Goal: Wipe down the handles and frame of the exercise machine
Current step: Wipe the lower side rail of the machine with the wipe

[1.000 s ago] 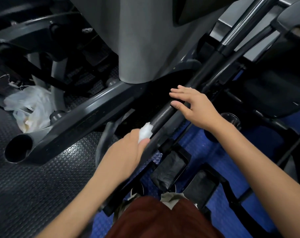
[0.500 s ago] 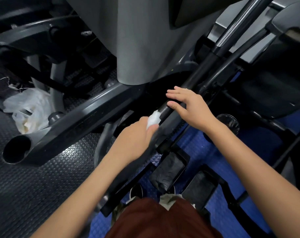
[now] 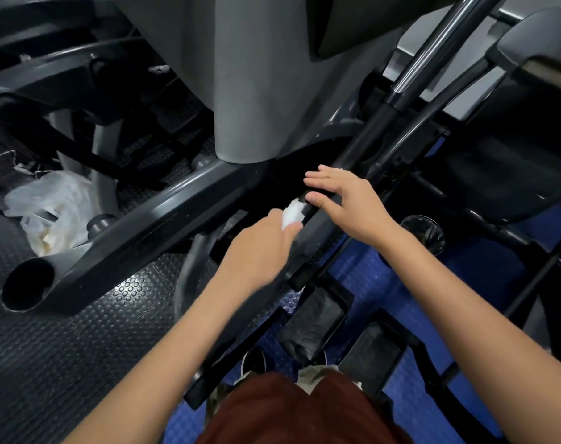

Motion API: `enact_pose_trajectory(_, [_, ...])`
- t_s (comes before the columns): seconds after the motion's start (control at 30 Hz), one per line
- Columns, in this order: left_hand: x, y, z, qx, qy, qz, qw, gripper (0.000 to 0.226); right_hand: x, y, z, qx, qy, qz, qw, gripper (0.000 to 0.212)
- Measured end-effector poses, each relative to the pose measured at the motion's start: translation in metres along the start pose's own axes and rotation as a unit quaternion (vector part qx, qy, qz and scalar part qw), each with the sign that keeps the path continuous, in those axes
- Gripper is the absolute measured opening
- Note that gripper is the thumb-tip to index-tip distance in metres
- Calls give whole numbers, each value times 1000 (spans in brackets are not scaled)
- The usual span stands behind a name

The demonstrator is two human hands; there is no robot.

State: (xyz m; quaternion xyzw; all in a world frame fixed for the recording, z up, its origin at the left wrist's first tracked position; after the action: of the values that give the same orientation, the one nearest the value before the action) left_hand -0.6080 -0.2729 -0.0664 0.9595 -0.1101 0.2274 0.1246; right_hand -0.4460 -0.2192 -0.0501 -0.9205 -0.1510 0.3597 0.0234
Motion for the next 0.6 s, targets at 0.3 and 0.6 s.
enact_pose_trajectory(0.3, [-46, 41, -2, -101, 15, -24, 994, 53, 3, -1, 2, 5, -3, 4, 1000, 37])
enact_pose_trajectory(0.6, [-12, -4, 2, -52, 112, -69, 990, 61, 0, -2, 2, 8, 7, 3, 1000, 35])
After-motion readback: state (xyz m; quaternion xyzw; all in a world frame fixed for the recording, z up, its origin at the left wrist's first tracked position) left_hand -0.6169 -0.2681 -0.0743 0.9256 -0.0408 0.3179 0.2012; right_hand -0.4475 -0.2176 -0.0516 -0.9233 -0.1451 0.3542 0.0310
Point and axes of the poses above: each hand's wrist, its own y-axis away from the middle knuckle, its own z-axis out of the palm, x = y × z, the point moved 7 cm from there along -y, towards the middle knuckle
